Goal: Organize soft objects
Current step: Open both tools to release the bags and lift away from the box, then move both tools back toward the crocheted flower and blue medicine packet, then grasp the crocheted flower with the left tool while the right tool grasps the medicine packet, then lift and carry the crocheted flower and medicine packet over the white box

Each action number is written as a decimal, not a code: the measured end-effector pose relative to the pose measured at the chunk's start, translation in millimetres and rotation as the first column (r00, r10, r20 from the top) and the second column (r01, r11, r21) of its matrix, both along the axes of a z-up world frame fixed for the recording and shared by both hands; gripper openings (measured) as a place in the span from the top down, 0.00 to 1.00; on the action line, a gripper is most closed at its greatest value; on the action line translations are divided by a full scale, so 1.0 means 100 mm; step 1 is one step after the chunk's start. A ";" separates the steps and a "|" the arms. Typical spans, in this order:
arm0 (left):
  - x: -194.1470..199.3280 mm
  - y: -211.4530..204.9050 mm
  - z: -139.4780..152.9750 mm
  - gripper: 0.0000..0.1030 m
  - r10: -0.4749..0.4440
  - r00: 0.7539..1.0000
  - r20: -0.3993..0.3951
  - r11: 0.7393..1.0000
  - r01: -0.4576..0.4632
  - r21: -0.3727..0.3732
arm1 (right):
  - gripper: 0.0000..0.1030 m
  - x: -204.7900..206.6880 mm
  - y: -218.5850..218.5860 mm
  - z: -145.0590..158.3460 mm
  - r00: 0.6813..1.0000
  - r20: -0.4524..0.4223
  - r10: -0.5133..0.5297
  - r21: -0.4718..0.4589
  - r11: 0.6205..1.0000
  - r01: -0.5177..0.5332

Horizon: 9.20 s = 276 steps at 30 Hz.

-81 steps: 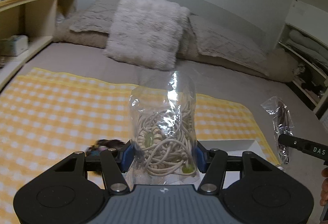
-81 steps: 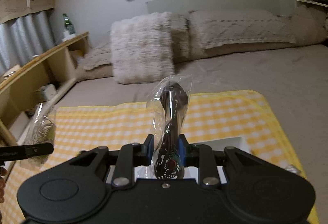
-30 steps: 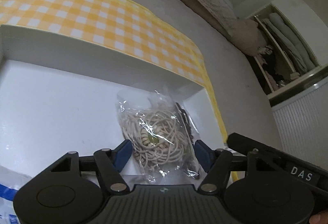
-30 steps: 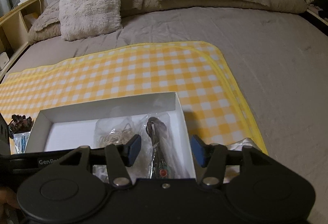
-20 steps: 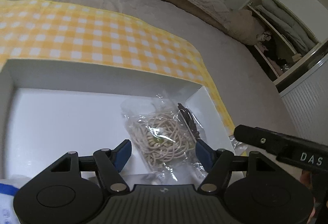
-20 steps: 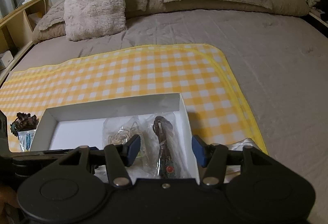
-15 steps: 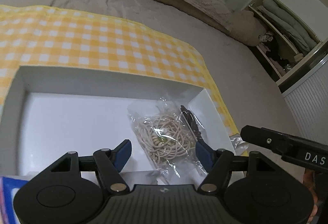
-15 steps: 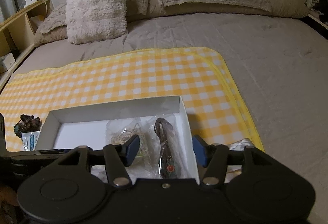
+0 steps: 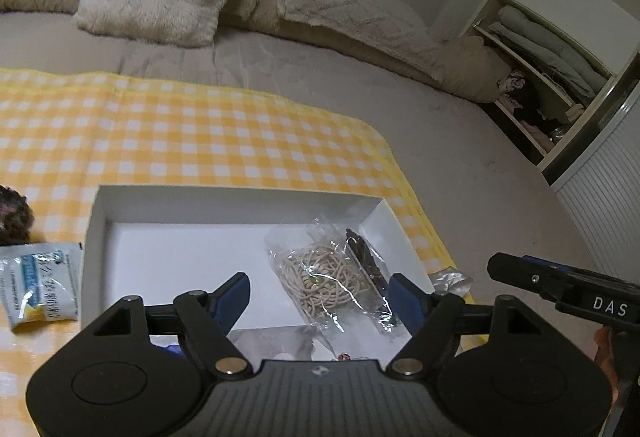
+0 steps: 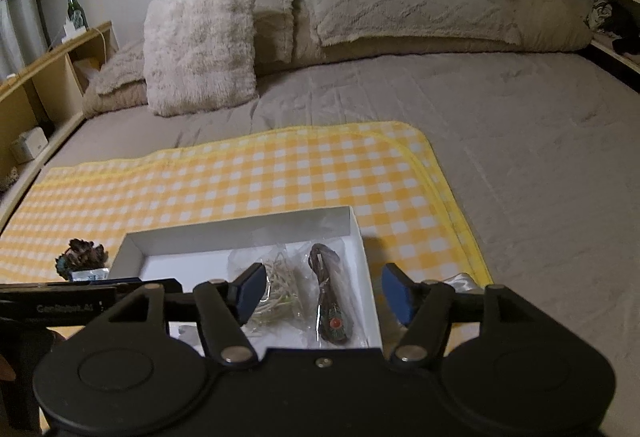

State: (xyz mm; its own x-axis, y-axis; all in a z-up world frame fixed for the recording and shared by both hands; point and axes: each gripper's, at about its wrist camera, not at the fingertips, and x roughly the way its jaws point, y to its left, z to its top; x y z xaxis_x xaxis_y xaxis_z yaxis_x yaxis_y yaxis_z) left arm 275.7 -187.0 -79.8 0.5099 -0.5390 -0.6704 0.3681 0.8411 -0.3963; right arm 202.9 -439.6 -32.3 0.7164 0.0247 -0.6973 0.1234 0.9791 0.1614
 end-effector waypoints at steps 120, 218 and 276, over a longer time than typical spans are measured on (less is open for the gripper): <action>1.29 2.20 -0.68 0.24 0.406 0.910 -0.088 0.866 -0.352 0.355 | 0.79 1.36 2.86 -0.73 0.838 -0.141 0.526 0.048 0.850 -0.525; 0.79 2.62 -0.68 0.61 0.551 0.821 -0.148 0.812 -0.486 0.324 | 0.33 0.81 3.15 -0.56 0.742 -0.185 0.645 0.070 0.762 -0.644; 0.31 0.42 -0.30 0.71 -0.240 0.968 0.078 0.892 0.188 0.411 | 0.33 1.10 1.26 -0.51 0.962 -0.111 0.251 0.201 0.953 -0.225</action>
